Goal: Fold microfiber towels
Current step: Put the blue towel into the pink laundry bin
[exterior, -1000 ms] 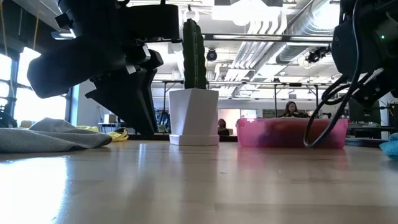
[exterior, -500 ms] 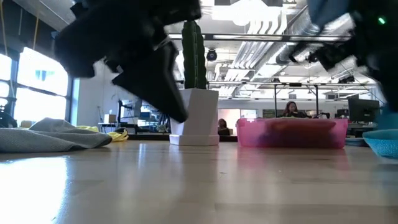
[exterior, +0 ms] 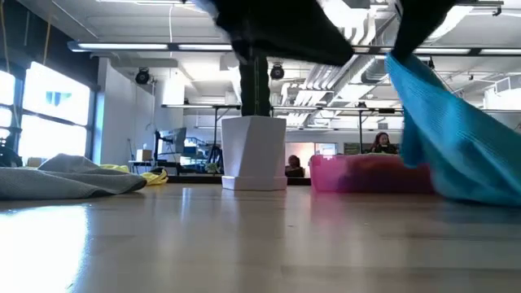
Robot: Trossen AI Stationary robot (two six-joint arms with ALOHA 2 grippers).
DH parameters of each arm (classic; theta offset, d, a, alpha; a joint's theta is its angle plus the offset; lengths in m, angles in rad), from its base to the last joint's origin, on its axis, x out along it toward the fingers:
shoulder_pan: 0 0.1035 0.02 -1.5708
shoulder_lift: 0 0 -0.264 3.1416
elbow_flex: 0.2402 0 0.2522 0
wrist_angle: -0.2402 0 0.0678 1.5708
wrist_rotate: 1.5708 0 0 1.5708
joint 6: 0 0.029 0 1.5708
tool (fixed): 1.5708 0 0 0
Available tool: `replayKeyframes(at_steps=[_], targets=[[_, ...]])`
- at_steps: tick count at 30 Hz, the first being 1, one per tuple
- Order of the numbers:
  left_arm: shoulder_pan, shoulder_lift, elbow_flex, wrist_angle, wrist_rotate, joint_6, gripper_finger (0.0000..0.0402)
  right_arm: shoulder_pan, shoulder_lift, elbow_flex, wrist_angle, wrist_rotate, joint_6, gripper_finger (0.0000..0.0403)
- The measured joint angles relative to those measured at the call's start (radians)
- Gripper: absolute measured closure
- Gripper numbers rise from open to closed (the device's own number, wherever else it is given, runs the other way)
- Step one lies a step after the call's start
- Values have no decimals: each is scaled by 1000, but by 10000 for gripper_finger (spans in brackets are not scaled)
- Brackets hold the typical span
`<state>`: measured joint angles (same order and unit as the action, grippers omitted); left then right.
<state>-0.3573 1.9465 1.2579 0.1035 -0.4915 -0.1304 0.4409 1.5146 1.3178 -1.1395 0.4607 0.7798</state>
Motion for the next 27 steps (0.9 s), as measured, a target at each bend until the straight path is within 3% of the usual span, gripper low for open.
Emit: replayKeyframes(at_steps=[11, 14, 21, 23, 27], targets=[[73, 0, 0, 20, -157, 38, 341, -3, 0, 37, -2, 119, -106, 403], [101, 0, 0, 25, -139, 38, 341, -8, 0, 37, -5, 161, -148, 403], [179, 0, 0, 25, 23, 38, 341, -74, 0, 37, -12, 202, -290, 403], [200, 0, 0, 26, 18, 38, 341, -98, 0, 37, -15, 220, -335, 403], [240, 0, 0, 28, -86, -46, 341, -153, 0, 37, -40, 225, -396, 403]])
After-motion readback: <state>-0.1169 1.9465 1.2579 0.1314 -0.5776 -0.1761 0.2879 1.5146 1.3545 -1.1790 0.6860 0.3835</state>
